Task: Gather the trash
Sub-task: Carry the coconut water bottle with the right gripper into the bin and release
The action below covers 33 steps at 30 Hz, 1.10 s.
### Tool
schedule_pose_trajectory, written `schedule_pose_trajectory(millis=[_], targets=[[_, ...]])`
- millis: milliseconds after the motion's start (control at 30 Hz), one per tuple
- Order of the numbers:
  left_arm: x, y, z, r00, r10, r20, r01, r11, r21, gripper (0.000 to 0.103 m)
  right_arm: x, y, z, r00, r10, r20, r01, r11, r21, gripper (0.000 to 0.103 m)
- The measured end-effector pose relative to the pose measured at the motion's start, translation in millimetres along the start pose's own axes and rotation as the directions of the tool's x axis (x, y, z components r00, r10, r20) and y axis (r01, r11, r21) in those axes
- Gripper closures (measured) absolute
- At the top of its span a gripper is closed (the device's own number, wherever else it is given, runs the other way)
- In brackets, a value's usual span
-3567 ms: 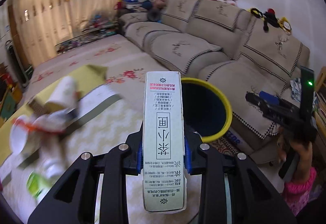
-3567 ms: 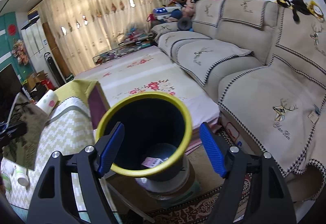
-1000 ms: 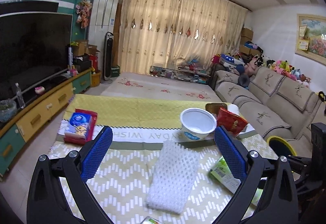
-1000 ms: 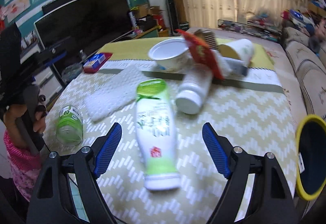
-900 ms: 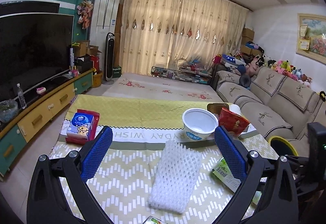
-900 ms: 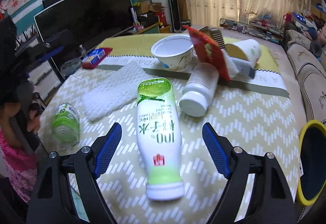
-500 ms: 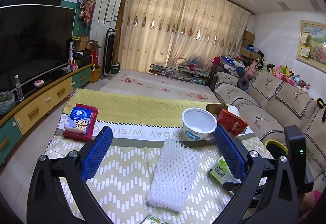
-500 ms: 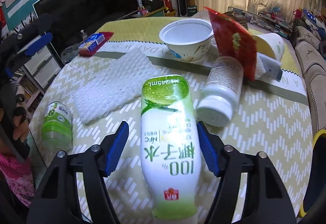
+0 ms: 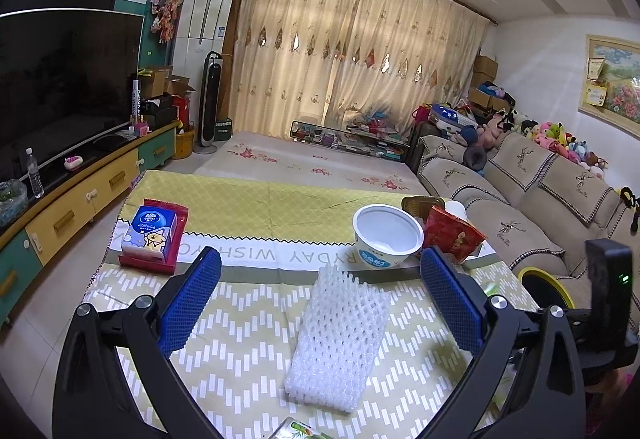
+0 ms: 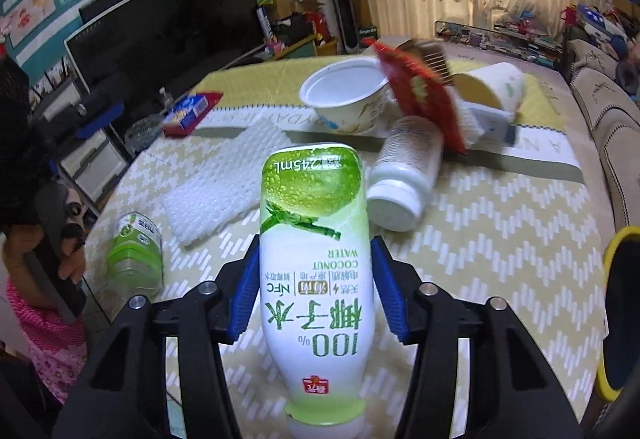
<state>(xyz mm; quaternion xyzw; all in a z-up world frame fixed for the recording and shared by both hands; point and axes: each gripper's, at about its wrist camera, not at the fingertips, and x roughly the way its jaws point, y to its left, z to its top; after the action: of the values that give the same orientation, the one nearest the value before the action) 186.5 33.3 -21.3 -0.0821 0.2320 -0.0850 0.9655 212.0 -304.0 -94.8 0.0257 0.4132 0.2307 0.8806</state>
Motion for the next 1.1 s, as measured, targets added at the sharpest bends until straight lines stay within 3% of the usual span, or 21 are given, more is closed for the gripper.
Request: schedule_pose_trajectory(millis=[367, 800, 933, 1100], targets=[[-1, -2, -2, 1.0, -0.006, 0.009, 0.006, 1.0, 0.005, 0.005, -68, -38, -11, 0.992, -0.046, 0.118, 0.034, 0.994, 0.1, 0.054], [0, -3, -2, 1.0, -0.009, 0.003, 0.009, 1.0, 0.008, 0.005, -109, -76, -11, 0.969, -0.151, 0.195, 0.116, 0.977, 0.179, 0.054], [1, -3, -2, 1.0, -0.009, 0.001, 0.009, 1.0, 0.009, 0.005, -129, -107, -10, 0.944, -0.241, 0.225, 0.185, 0.952, 0.246, 0.054], [2, -1, -3, 1.0, -0.026, -0.006, 0.026, 1.0, -0.01, 0.005, -150, -163, -18, 0.882, -0.417, 0.218, 0.319, 0.871, 0.374, 0.054]])
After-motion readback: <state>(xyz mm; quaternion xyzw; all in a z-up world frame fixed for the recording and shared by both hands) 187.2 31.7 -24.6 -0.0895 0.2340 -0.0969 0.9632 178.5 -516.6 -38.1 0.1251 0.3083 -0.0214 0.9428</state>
